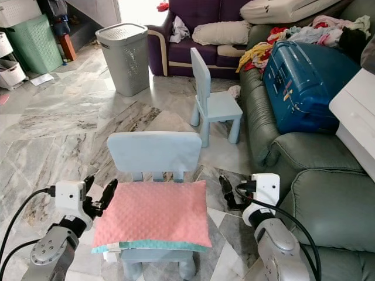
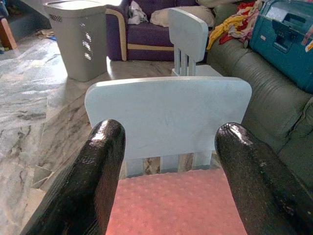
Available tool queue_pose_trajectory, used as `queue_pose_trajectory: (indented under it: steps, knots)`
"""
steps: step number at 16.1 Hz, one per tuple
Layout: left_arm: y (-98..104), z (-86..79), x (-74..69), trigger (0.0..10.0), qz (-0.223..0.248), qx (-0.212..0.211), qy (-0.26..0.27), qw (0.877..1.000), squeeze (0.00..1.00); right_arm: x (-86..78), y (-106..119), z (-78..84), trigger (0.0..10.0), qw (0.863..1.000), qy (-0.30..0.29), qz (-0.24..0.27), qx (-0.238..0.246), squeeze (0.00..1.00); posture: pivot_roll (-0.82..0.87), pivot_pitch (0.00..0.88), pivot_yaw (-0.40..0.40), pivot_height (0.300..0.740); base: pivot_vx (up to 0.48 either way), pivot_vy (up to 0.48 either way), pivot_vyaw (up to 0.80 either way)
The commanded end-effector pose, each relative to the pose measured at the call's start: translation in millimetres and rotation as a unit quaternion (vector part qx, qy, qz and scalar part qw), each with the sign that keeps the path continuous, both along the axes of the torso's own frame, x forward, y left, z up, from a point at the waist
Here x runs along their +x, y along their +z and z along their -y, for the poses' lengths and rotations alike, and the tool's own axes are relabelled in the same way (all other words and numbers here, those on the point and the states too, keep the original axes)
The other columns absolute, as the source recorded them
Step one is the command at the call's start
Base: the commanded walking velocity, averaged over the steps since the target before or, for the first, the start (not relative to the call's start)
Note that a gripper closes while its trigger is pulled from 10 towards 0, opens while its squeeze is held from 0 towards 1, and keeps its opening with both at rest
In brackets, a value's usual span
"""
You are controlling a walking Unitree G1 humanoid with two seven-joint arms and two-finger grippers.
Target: Move the pillow to the sofa
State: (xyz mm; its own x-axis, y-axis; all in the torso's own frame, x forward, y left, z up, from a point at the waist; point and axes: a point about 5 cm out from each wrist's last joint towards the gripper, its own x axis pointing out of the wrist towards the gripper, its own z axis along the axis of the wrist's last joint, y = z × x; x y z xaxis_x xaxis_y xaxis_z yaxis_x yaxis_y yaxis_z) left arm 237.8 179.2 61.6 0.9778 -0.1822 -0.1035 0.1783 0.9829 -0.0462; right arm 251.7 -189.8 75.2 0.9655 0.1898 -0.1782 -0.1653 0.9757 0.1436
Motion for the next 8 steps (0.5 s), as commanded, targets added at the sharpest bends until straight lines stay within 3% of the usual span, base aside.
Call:
queue_pose_trajectory:
  steps: [1, 8]
  knots:
    - [4.0, 0.0, 1.8, 10.0, 0.005, 0.003, 0.002, 1.0, 0.0, 1.8, 6.9, -1.9, 10.0, 1.0, 0.003, 0.009, -0.004, 0.0, -0.09, 0.0, -0.023, 0.736, 0.0, 0.0, 0.0]
    - [4.6, -4.4, 3.5, 10.0, 0.003, 0.007, 0.009, 1.0, 0.0, 1.9, 6.3, -5.1, 10.0, 1.0, 0.008, 0.007, -0.002, 0.0, -0.09, 0.0, -0.021, 0.658, 0.0, 0.0, 0.0]
